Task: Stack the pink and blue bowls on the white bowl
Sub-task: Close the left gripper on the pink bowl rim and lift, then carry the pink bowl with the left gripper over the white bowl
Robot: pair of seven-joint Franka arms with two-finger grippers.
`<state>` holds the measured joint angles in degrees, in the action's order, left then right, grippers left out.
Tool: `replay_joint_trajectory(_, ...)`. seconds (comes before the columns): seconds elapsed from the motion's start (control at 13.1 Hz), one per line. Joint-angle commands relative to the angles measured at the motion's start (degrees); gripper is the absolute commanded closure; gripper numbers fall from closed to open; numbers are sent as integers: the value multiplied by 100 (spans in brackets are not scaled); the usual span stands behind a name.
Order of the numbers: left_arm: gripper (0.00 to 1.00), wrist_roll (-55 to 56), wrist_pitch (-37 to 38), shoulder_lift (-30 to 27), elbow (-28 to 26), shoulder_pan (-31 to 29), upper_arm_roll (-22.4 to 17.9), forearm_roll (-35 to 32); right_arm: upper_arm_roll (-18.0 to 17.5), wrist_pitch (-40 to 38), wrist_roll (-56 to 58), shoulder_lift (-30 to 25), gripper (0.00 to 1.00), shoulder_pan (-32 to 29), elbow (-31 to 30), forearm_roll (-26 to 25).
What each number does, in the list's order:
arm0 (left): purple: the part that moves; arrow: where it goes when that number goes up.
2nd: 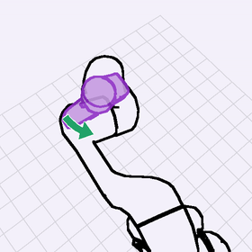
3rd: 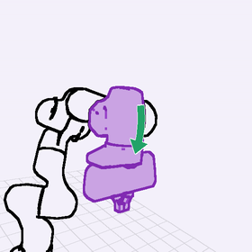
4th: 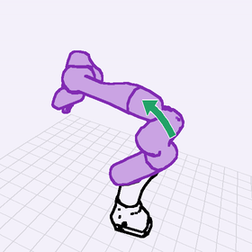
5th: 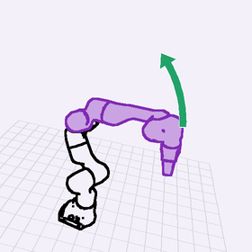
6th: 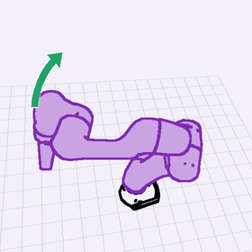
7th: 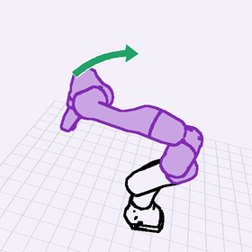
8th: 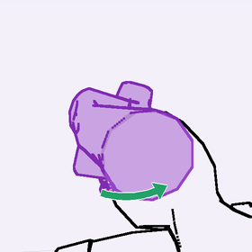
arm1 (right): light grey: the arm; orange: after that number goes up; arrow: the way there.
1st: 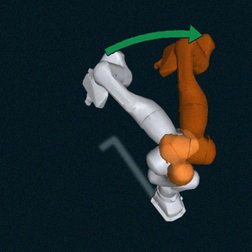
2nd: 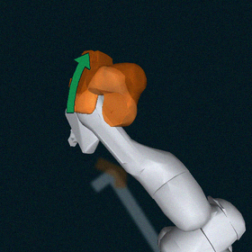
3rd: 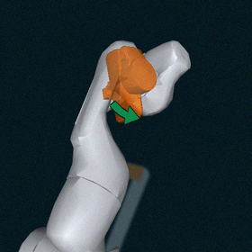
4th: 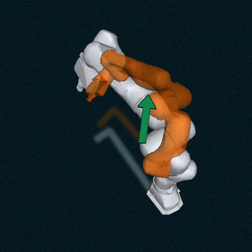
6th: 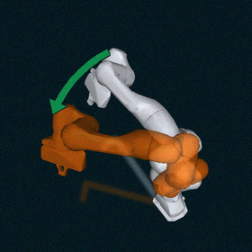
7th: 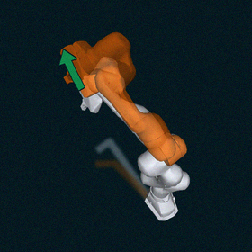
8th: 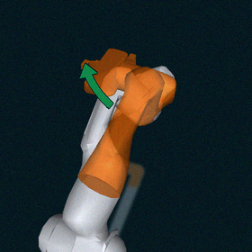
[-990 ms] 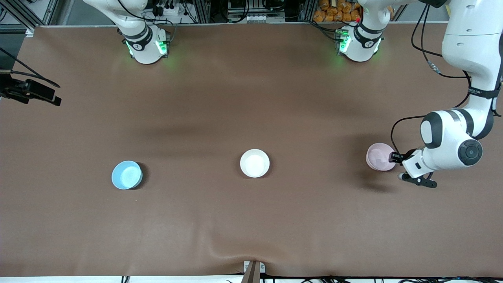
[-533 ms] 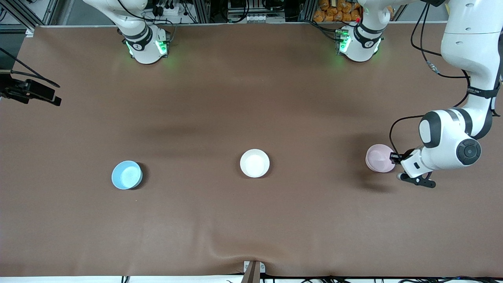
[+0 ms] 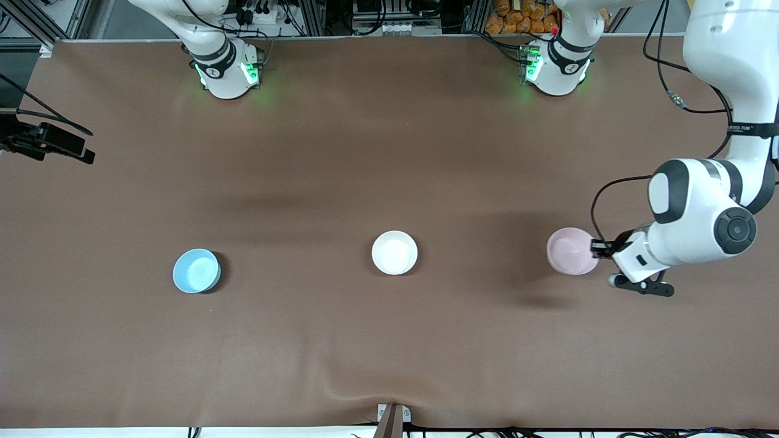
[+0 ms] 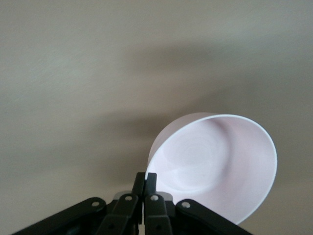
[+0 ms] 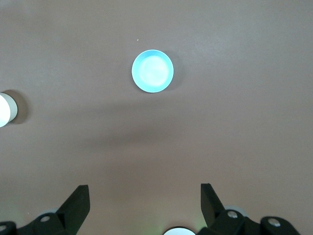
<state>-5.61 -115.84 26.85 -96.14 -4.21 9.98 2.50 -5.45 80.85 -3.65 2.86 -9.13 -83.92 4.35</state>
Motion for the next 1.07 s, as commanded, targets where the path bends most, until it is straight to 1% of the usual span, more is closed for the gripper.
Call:
replay_joint_trajectory(0.0, 100, 699, 299, 31, 559, 183, 381, 67, -9, 62, 57, -5, 0, -36, -19, 84)
replay_joint_trajectory(0.15, 100, 1165, 317, 92, 876, 629, 390, 67, -9, 71, 57, -14, 0, -36, -19, 84)
replay_joint_trajectory(0.3, 100, 1788, 317, 136, 938, 1105, 373, 49, -18, 89, 57, -5, 0, -19, -19, 84)
replay_joint_trajectory(0.46, 100, 2028, 317, 338, 1192, 1308, 399, 75, -18, 150, 57, -5, 0, 8, -19, 84)
replay_joint_trajectory(0.53, 100, 2072, 308, 426, 1298, 1526, 390, 93, -9, 142, 49, -5, 0, 16, -19, 84)
replay_joint_trajectory(0.84, 100, 3370, 212, 768, 1553, 2326, 382, 84, -9, 124, 57, -5, 0, -19, -28, 84)
replay_joint_trajectory(0.99, 100, 3688, 142, 1032, 1729, 2626, 338, 84, -9, 107, 57, -5, 0, -27, -28, 84)
